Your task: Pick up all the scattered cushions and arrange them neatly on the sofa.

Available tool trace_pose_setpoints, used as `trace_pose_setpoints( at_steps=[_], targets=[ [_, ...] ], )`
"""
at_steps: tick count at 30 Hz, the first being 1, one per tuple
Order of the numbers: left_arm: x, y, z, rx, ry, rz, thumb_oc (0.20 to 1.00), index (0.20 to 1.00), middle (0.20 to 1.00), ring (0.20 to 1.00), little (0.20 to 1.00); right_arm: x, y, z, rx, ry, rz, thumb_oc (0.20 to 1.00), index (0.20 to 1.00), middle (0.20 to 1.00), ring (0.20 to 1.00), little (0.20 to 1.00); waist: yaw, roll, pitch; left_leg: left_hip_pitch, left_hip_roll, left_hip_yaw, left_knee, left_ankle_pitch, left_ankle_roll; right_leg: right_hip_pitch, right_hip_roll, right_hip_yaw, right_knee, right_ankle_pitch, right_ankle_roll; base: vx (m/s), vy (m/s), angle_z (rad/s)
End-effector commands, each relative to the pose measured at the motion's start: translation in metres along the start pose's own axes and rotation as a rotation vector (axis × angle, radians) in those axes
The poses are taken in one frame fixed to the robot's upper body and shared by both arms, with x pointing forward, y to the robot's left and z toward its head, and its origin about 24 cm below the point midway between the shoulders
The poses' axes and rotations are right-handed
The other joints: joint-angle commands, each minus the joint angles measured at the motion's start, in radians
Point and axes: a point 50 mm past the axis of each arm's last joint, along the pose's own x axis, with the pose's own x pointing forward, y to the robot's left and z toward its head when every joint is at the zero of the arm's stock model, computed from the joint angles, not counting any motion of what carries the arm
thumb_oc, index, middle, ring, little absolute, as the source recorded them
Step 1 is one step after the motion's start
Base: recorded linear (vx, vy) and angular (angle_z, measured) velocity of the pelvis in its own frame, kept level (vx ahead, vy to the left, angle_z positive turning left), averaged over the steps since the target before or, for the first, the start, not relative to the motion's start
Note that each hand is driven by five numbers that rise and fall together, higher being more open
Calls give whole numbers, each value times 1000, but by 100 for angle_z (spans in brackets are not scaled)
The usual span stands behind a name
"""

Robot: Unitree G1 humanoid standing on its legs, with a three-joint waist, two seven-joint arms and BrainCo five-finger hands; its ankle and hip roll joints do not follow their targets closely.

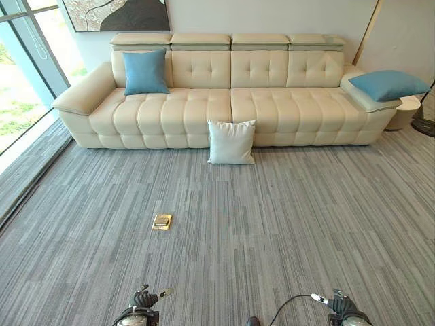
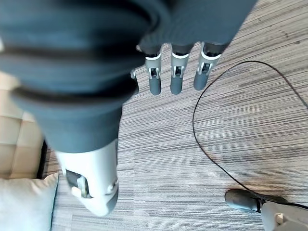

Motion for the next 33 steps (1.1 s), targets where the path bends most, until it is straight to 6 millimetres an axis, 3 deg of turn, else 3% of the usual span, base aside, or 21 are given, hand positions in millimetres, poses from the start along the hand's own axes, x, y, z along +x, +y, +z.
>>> trace_pose_setpoints(
  at_steps=[1,16,26,29,33],
  targets=[
    [3,-15,19,-6,-48,-35,1000,1000,1000,1000,1000,6,-8,23,17,-56,-38,1000,1000,1000,1000,1000,-3,29,26,24,-3,70,1,-84,-33,83,-11,-3,1,-207,81,0,0,0],
    [2,-15,11,-26,-22,-52,1000,1000,1000,1000,1000,5,-7,11,-16,-14,-21,1000,1000,1000,1000,1000,1,26,36,14,-7,64,1,-82,-29,71,-11,8,1,-202,83,0,0,0],
    [4,-14,28,-42,-73,-32,1000,1000,1000,1000,1000,6,-3,36,-33,-96,-14,1000,1000,1000,1000,1000,5,18,93,-65,-14,60,1,-60,-15,-5,-16,9,1,-173,86,-30,39,-3],
    [5,-14,32,-40,-80,-28,1000,1000,1000,1000,1000,7,-1,40,-111,-111,-14,1000,1000,1000,1000,1000,11,13,109,-90,-19,55,1,-53,-7,-23,-22,-4,1,-167,88,20,106,1],
    [8,-13,49,-25,-122,-13,1000,1000,1000,1000,1000,8,2,48,-142,-126,-7,1000,1000,1000,1000,1000,8,13,158,-128,-32,36,1,-46,29,-192,-42,6,282,-232,93,-38,169,9]
  ],
)
